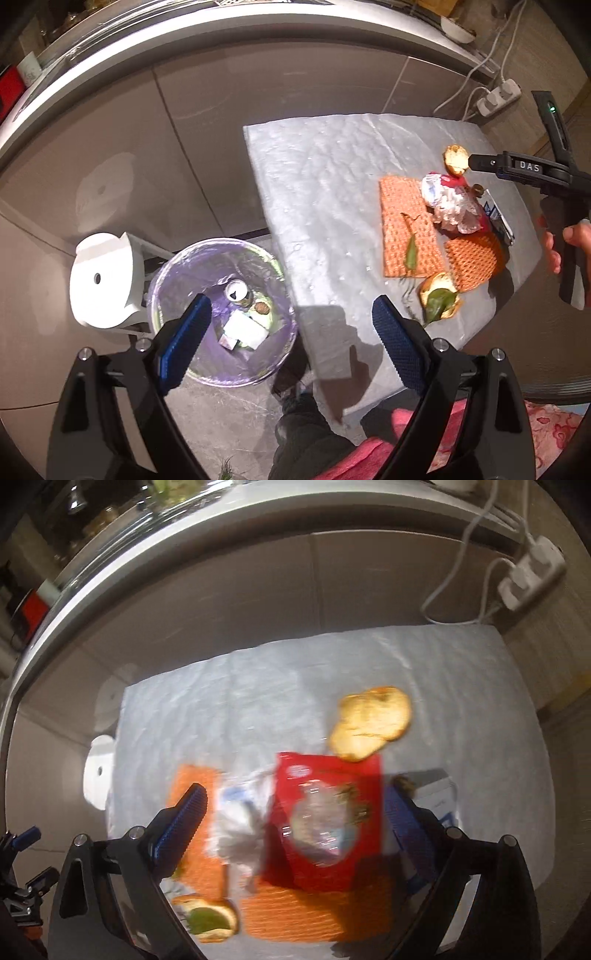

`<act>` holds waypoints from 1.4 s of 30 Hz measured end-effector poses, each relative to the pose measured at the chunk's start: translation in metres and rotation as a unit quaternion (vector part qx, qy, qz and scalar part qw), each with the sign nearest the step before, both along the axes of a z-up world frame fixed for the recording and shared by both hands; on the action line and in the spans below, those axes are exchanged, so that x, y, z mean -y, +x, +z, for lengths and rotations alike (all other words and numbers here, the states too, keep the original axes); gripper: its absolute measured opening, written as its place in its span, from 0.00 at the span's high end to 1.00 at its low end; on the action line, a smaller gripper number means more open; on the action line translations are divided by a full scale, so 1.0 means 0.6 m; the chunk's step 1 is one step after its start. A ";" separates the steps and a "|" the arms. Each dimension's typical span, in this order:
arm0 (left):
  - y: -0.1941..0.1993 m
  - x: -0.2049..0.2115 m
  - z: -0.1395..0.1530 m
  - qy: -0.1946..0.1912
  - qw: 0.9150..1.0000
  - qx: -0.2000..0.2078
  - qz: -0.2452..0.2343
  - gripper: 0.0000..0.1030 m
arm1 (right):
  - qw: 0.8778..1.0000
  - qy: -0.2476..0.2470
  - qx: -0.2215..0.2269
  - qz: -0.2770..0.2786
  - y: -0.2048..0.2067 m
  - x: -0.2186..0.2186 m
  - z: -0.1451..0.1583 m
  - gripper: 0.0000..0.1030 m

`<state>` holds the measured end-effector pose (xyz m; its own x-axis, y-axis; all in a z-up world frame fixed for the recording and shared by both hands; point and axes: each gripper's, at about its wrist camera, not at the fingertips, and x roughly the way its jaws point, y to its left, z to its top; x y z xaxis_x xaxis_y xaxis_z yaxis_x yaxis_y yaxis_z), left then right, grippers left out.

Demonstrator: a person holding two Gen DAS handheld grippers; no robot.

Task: Collect trash
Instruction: 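Grasp the crumpled tissue with the left tool while the right tool grasps the bread crust, then carry the tissue and bread crust to the bin and release both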

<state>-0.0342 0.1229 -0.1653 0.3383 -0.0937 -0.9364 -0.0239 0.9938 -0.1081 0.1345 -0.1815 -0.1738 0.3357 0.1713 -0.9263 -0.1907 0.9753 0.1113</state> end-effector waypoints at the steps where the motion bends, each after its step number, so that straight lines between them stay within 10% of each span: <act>1: 0.011 0.019 -0.002 -0.006 1.000 -0.001 -0.005 0.18 | 1.000 -0.003 -0.002 -0.007 0.010 0.023 -0.007 0.07; 19: 0.108 0.157 -0.048 -0.009 0.998 -0.057 -0.002 0.18 | 0.996 0.013 -0.033 0.085 0.131 0.082 -0.099 0.45; 23: 0.114 0.159 -0.050 -0.013 0.998 -0.060 0.002 0.18 | 0.994 0.013 -0.031 0.107 0.133 0.073 -0.094 0.88; 36: 0.178 0.261 -0.045 -0.035 0.996 -0.047 -0.073 0.19 | 0.995 0.055 0.016 0.079 0.110 0.139 -0.011 0.93; 42: 0.218 0.312 -0.092 -0.026 0.990 -0.082 -0.110 0.47 | 0.995 0.070 0.026 0.064 0.085 0.178 0.017 0.93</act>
<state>0.0965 -0.0643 -0.2204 0.1491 -0.1973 -0.9689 0.1706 0.9703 -0.1713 0.1858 -0.2883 -0.1635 0.3498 0.3411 -0.8725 -0.3210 0.9186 0.2305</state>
